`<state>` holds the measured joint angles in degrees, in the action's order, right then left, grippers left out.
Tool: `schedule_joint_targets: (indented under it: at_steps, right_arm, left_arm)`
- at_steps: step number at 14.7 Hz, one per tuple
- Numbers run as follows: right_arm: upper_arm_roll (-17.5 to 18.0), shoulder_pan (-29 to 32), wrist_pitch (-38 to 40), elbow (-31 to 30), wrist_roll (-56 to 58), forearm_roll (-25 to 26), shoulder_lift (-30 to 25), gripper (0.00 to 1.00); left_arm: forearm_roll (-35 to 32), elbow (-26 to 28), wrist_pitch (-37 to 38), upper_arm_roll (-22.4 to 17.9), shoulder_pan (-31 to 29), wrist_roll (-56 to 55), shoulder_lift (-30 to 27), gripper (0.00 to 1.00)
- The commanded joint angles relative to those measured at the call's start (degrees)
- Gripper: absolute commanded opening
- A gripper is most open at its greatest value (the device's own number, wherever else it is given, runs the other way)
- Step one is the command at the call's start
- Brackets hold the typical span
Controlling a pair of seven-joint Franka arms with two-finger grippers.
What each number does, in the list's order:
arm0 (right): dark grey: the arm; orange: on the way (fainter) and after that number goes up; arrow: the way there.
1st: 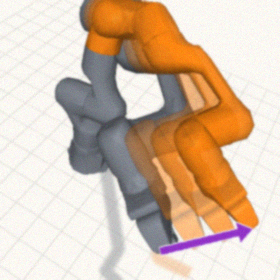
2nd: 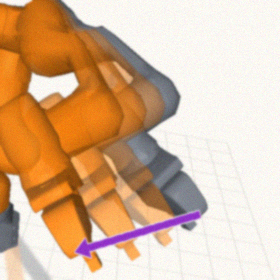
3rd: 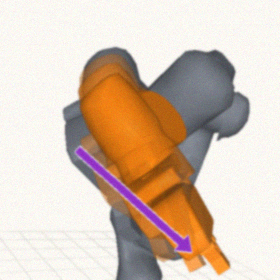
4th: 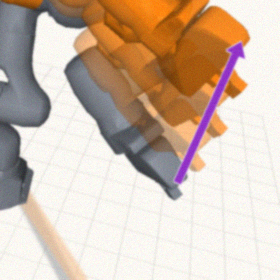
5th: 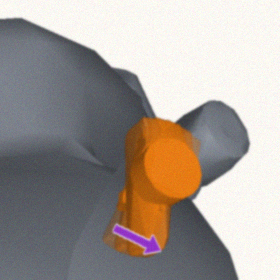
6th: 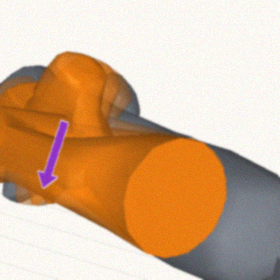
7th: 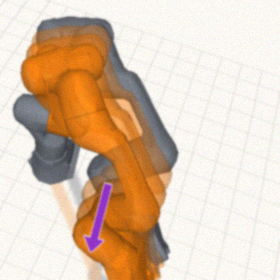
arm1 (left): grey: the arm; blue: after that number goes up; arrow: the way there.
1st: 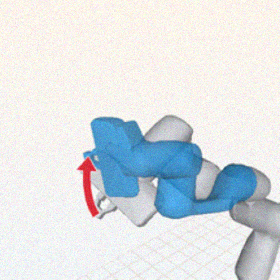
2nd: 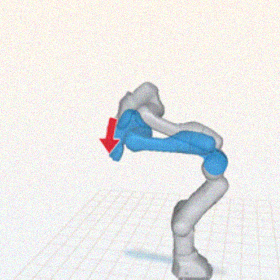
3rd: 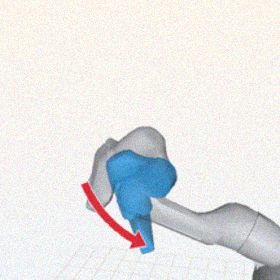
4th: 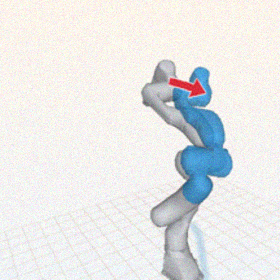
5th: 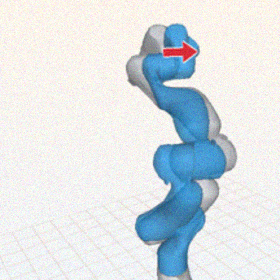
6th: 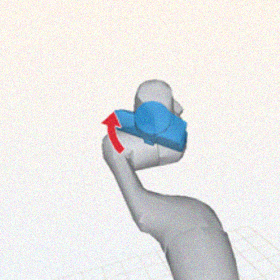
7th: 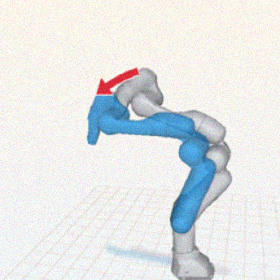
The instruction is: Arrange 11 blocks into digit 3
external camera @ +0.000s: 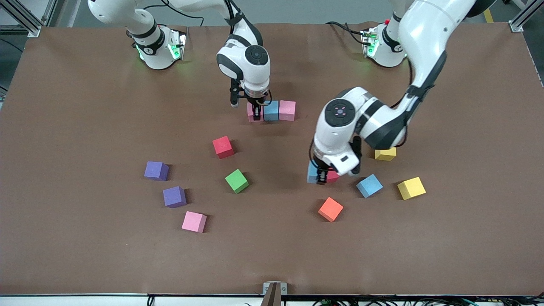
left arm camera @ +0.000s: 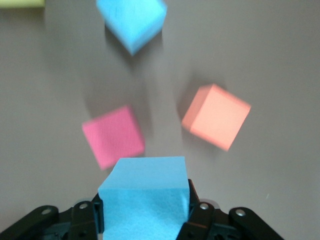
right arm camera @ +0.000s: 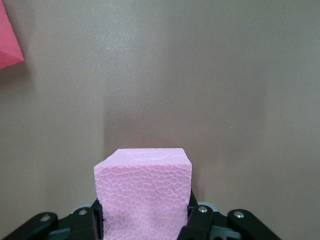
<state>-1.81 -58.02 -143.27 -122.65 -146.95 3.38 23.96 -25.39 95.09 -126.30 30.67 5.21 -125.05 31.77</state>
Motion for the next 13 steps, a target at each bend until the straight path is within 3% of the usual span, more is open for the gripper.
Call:
schedule_joint_targets:
  at_steps: [1,7,13]
  right_arm:
    - [-0.5,-1.7,-0.5,0.8,-1.8,0.3,1.8,0.0]
    - [-0.5,-1.7,-0.5,0.8,-1.8,0.3,1.9,0.0]
    - [-0.5,-1.3,-0.5,0.9,-1.7,0.3,2.2,0.03]
  left_arm:
    - [-0.3,3.9,0.0,1.5,-5.0,3.0,-2.9,0.25]
    - [-0.3,3.1,-0.1,1.4,-11.5,15.8,0.4,0.25]
    - [-0.5,-1.0,-0.1,1.1,-13.2,21.7,5.4,0.25]
